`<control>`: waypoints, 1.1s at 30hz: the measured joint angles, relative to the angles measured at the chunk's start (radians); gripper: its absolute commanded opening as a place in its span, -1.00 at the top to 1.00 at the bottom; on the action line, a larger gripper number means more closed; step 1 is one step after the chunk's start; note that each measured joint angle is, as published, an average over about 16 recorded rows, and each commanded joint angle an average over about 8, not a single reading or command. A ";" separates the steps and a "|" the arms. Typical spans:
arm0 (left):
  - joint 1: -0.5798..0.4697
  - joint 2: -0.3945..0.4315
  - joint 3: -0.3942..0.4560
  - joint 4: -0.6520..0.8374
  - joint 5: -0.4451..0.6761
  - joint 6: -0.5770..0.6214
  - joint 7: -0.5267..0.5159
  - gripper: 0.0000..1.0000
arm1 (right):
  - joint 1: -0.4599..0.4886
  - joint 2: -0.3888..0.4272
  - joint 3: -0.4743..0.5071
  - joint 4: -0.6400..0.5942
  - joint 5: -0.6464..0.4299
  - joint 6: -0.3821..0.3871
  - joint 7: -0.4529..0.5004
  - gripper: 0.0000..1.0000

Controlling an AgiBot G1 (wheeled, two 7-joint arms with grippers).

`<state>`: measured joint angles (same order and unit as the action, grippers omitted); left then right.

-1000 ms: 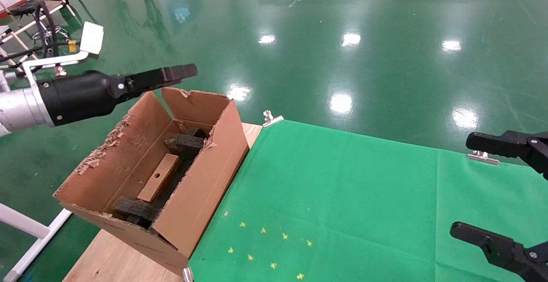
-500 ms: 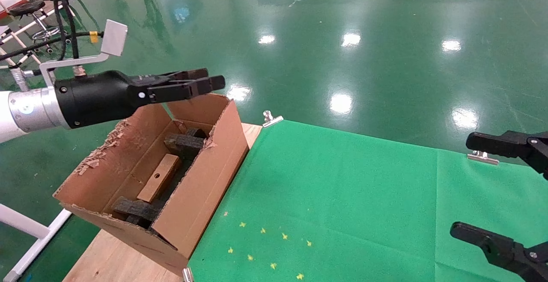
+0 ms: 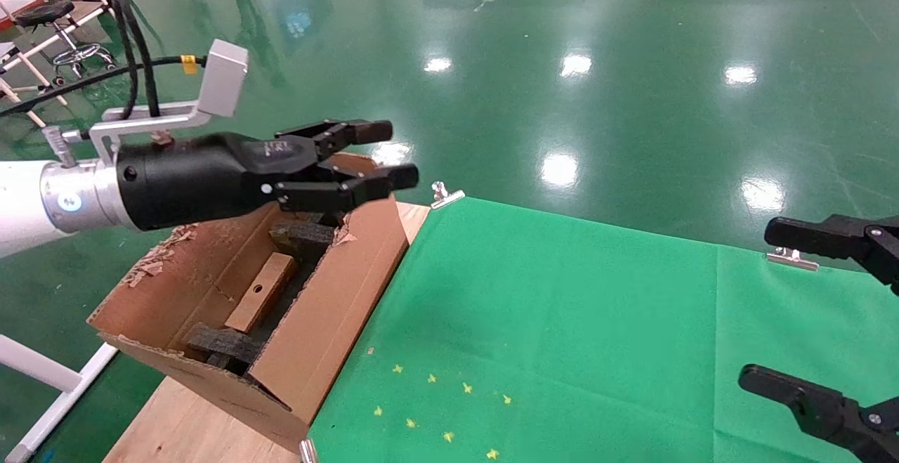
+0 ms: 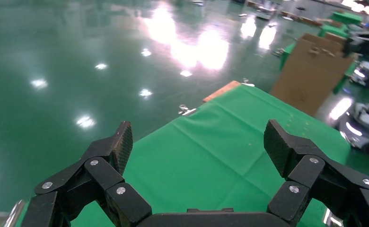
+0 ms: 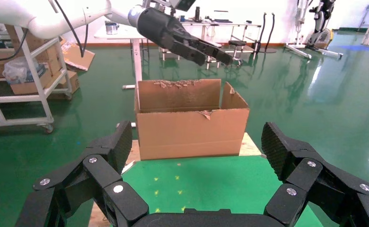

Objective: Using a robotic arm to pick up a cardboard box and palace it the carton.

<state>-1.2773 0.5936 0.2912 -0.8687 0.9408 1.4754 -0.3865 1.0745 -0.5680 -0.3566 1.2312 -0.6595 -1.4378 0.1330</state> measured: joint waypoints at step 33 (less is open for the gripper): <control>0.210 0.018 -0.012 -0.431 -0.219 0.021 0.202 -1.00 | 0.000 0.000 0.000 0.000 0.000 0.000 0.000 -1.00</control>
<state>-1.0670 0.6116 0.2792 -1.3001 0.7218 1.4967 -0.1841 1.0744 -0.5679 -0.3566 1.2309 -0.6594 -1.4376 0.1329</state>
